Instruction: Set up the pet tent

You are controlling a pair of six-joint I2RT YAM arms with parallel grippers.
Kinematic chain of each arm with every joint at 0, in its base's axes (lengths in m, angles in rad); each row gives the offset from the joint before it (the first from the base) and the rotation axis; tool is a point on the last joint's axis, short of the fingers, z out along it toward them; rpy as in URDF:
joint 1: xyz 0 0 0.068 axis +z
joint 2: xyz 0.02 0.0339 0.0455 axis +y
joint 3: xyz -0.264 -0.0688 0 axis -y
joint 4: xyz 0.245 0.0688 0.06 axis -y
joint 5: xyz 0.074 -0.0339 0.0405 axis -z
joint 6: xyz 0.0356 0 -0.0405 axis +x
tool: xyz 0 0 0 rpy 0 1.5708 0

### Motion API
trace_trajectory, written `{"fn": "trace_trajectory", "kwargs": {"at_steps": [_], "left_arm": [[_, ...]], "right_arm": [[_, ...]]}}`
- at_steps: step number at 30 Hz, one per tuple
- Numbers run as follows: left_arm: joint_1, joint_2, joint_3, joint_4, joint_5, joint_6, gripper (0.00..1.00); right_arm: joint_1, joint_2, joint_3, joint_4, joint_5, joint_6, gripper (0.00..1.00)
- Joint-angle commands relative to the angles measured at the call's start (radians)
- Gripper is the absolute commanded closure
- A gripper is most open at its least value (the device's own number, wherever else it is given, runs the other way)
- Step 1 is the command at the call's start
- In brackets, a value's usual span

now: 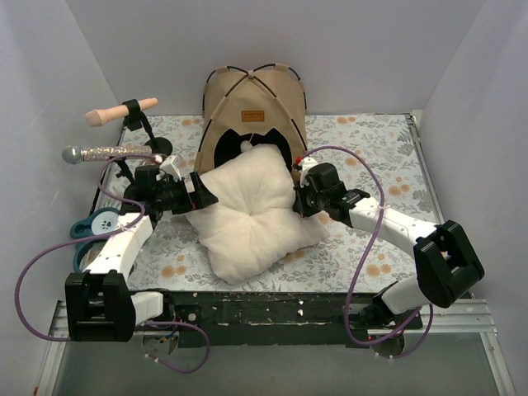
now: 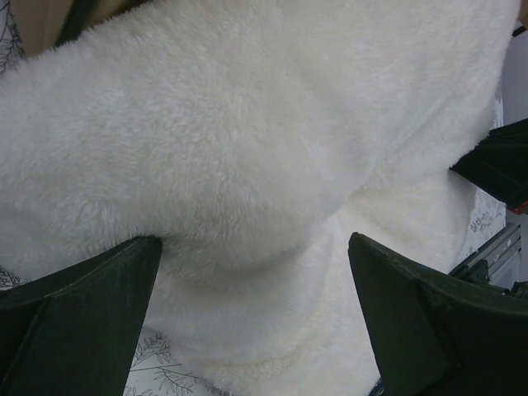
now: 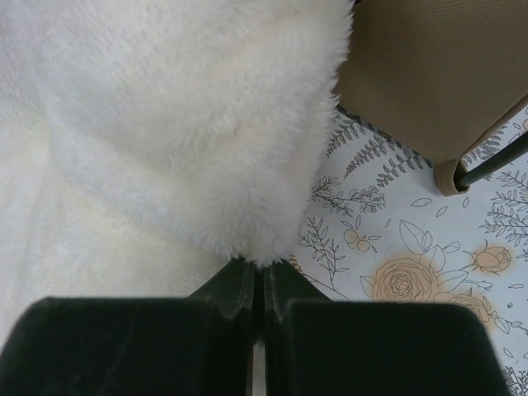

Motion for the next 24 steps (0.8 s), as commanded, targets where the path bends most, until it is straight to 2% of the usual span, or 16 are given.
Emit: {"fn": "trace_trajectory", "kwargs": {"at_steps": [1, 4, 6, 8, 10, 12, 16, 24], "left_arm": [[-0.003, -0.013, 0.043, -0.047, -0.092, -0.002, 0.02], [-0.002, -0.134, 0.079, -0.126, -0.068, 0.012, 0.02], [-0.002, -0.197, 0.116, -0.244, -0.101, -0.02, 0.02], [0.0, -0.209, 0.137, -0.382, -0.155, -0.073, 0.02], [0.0, -0.223, 0.102, -0.429, -0.105, -0.08, 0.02], [0.0, -0.234, 0.035, -0.391, -0.102, -0.147, 0.02], [0.007, -0.141, -0.015, -0.319, -0.218, -0.258, 0.02], [-0.045, -0.098, -0.197, -0.067, -0.077, -0.313, 0.02]], "right_arm": [[-0.005, -0.002, 0.036, 0.039, -0.003, -0.007, 0.99], [-0.007, -0.01, 0.031, 0.039, -0.003, -0.013, 0.99], [-0.01, -0.015, 0.026, 0.036, -0.003, -0.014, 0.99], [-0.013, -0.016, 0.023, 0.034, -0.003, -0.016, 0.99], [-0.014, -0.018, 0.017, 0.036, -0.006, -0.014, 0.99], [-0.014, -0.016, 0.014, 0.038, -0.015, -0.014, 0.99], [-0.016, -0.018, 0.013, 0.03, -0.024, -0.03, 0.99], [-0.021, -0.013, 0.005, 0.024, -0.041, -0.036, 0.99]]}}
